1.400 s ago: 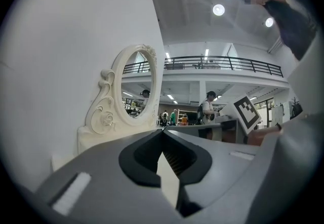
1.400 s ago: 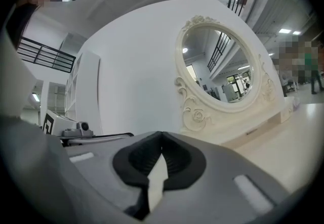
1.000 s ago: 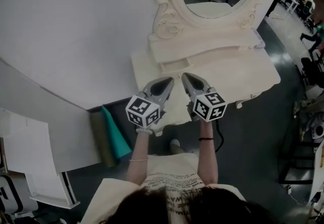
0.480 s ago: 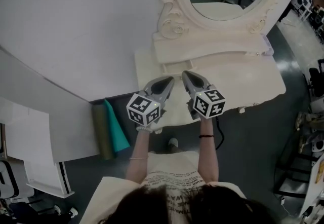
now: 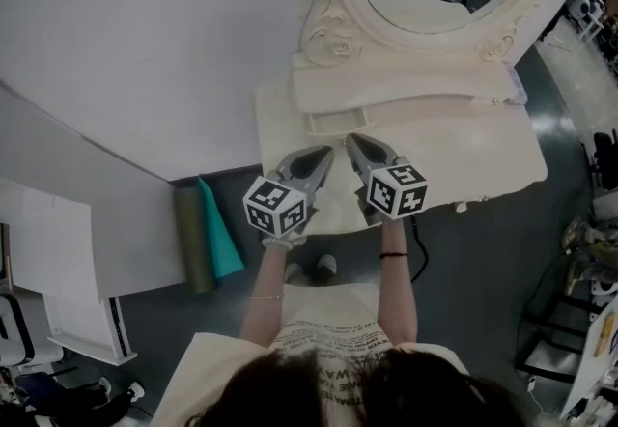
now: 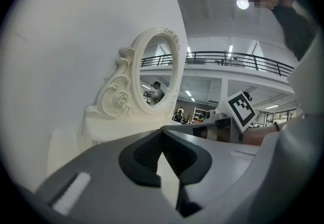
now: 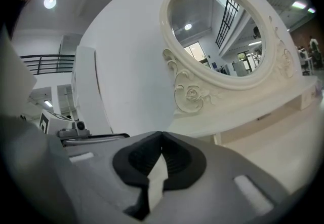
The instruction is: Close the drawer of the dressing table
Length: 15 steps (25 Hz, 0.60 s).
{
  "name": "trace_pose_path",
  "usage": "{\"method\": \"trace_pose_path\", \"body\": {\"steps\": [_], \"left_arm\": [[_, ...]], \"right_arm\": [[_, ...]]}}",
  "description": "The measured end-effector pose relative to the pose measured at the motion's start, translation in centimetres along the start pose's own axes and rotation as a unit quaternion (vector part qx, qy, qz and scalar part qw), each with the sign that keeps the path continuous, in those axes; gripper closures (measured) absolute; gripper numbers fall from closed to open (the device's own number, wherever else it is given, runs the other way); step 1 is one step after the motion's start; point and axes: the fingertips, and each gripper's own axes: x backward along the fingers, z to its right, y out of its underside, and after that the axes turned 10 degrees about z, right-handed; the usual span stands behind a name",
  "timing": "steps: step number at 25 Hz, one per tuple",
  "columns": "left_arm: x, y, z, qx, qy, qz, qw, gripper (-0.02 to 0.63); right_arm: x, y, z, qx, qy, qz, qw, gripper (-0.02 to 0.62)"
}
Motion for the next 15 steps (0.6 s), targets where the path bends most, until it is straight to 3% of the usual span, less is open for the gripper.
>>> {"method": "trace_pose_path", "body": {"steps": [15], "left_arm": [[-0.2,2.9,-0.7,0.033,0.005,-0.025,0.9991,0.606]], "right_arm": [[-1.1,4.0,1.7,-0.042,0.033,-0.084,0.995,0.592]]}}
